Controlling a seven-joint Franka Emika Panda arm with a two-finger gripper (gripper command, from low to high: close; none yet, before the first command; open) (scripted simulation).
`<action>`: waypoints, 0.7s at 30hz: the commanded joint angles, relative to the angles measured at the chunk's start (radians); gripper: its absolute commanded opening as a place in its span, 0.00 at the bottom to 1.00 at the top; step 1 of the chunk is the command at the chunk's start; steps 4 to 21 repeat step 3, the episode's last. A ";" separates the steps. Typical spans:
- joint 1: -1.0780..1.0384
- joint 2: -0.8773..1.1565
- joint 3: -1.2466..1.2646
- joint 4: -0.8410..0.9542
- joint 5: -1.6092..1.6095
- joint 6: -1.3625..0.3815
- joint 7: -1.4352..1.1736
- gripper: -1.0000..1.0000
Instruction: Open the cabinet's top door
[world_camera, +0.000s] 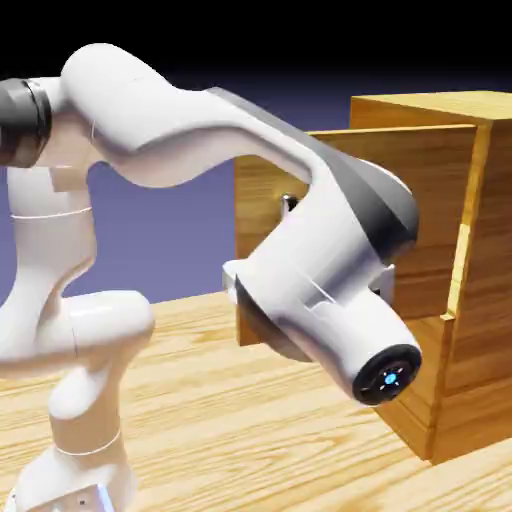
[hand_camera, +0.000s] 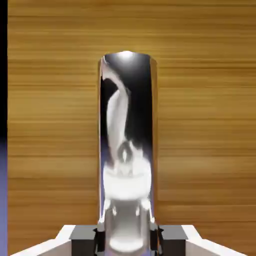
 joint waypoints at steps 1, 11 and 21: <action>0.002 -0.024 0.002 0.026 -0.013 -0.006 0.001 0.00; 0.002 -0.024 0.002 0.026 -0.013 -0.006 0.001 1.00; 0.002 -0.024 0.002 0.026 -0.013 -0.006 0.001 1.00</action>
